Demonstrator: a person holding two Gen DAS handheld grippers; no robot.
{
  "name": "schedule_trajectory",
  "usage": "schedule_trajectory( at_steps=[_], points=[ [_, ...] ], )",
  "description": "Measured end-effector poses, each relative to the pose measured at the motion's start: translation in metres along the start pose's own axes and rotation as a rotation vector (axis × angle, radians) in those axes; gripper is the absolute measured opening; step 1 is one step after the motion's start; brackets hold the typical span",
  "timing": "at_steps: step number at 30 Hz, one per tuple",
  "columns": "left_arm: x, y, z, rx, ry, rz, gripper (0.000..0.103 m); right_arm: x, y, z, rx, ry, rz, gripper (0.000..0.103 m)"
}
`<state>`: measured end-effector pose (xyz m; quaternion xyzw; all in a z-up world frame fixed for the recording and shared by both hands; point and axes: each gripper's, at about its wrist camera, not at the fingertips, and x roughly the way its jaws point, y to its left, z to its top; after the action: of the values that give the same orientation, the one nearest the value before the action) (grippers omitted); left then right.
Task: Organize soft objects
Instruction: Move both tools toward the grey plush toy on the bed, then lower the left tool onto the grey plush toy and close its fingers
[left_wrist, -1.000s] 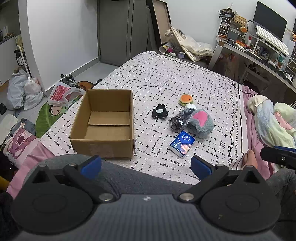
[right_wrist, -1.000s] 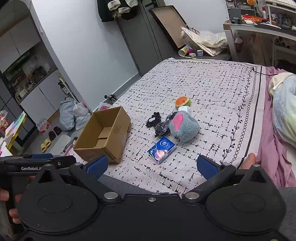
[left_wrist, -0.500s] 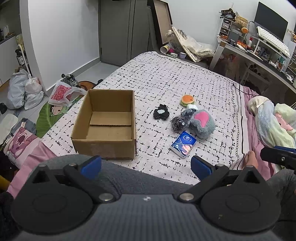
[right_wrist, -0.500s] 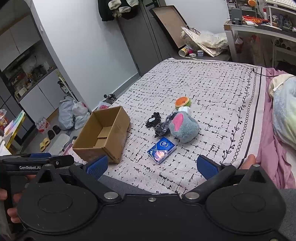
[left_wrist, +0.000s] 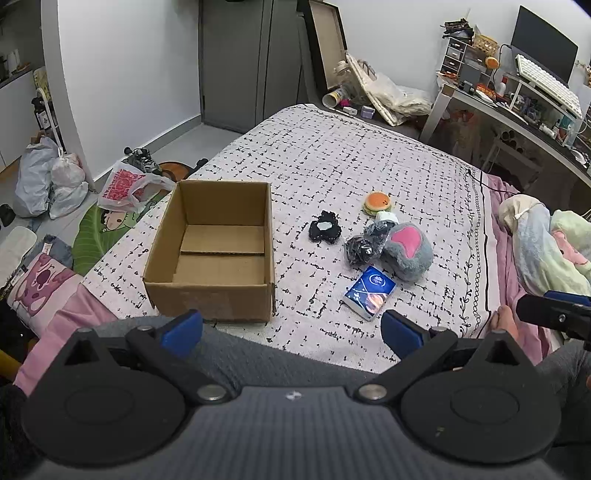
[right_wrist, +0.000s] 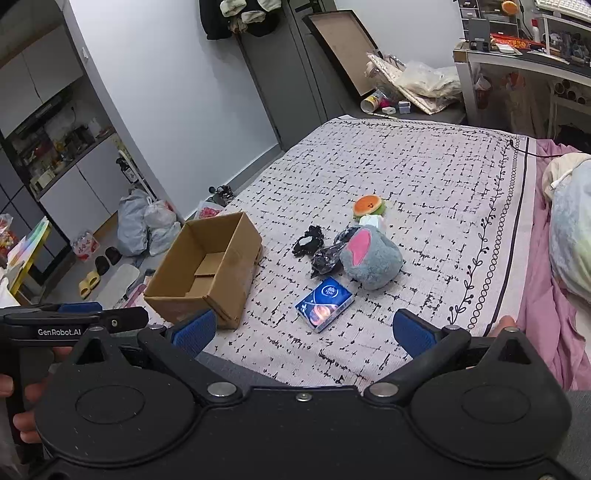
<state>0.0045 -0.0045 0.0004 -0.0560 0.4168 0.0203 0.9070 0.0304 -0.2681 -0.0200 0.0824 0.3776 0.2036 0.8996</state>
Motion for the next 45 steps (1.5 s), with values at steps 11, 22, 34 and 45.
schedule_trajectory(
  at_steps=[11, 22, 34, 45],
  points=[
    [0.017, -0.015, 0.012, 0.003, 0.004, -0.017, 0.102, 0.009, -0.019, 0.010, 0.029, 0.004, -0.002, 0.103],
    [0.038, -0.028, 0.030, -0.037, 0.006, -0.022, 0.102, 0.024, -0.040, 0.030, 0.053, 0.014, 0.000, 0.103],
    [0.047, -0.048, 0.053, -0.054, -0.030, -0.028, 0.102, 0.039, -0.060, 0.073, 0.080, 0.006, 0.017, 0.103],
    [0.068, -0.067, 0.069, -0.075, -0.043, -0.039, 0.100, 0.068, -0.090, 0.075, 0.204, -0.008, 0.077, 0.103]
  ],
)
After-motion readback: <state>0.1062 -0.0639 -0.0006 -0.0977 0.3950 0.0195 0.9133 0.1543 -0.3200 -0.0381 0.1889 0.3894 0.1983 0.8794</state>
